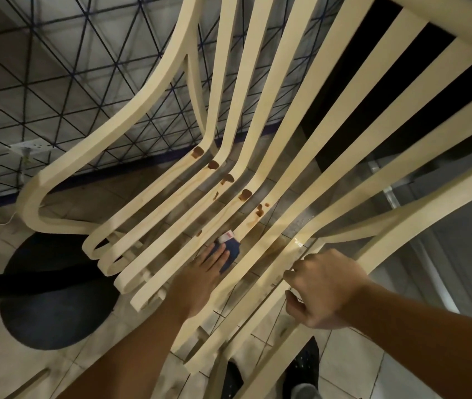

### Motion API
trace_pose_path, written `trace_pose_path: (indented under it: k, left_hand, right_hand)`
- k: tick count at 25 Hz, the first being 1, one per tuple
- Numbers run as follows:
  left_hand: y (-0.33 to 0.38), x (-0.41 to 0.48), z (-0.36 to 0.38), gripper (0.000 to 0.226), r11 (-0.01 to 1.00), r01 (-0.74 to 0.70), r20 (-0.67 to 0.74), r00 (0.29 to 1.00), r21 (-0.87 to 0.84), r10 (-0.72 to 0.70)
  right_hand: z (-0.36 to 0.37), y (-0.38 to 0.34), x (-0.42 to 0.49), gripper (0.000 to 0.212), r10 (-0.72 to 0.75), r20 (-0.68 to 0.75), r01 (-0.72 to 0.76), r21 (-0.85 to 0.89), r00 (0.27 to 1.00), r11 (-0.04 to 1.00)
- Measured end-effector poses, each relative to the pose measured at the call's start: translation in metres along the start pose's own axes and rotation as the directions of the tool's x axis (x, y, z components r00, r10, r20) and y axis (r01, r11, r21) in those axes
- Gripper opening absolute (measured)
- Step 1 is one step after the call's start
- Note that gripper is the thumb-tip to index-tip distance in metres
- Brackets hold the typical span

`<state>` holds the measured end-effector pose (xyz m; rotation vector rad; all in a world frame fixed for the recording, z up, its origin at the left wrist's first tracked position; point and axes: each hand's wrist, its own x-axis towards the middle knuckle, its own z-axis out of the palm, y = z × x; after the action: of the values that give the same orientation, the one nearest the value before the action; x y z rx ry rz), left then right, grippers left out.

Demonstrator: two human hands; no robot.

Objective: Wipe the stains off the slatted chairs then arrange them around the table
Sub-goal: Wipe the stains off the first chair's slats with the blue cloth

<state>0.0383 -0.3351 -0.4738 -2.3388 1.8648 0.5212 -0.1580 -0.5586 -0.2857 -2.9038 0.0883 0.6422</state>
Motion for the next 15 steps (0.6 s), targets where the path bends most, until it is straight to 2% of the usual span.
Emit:
trace_pose_path:
  k: [4, 5, 9, 13, 15]
  left_hand:
    - [-0.017, -0.054, 0.011, 0.116, 0.999, 0.011, 0.056, 0.998, -0.031, -0.009]
    - [-0.019, -0.056, 0.013, 0.116, 0.999, 0.019, 0.058, 0.998, -0.031, -0.017]
    - [-0.005, -0.031, 0.001, 0.094, 0.999, 0.047, 0.08, 0.996, 0.005, -0.047]
    - [0.013, 0.032, -0.019, 0.093, 0.995, 0.078, 0.122, 0.99, -0.056, -0.071]
    - [0.028, 0.074, -0.037, 0.09, 0.995, 0.061, 0.101, 0.993, -0.073, -0.054]
  right_hand:
    - [0.001, 0.001, -0.001, 0.056, 0.013, 0.017, -0.013, 0.023, 1.0, 1.0]
    - [0.001, 0.0, -0.001, 0.055, 0.01, 0.018, -0.01, 0.03, 1.0, 0.999]
    - [0.001, 0.001, 0.0, 0.055, 0.01, 0.012, -0.01, 0.039, 1.0, 0.999]
    - [-0.002, 0.0, 0.001, 0.053, 0.005, 0.017, -0.006, 0.045, 1.0, 0.999]
    - [-0.004, 0.0, 0.001, 0.052, 0.004, 0.022, -0.005, 0.047, 1.0, 0.999]
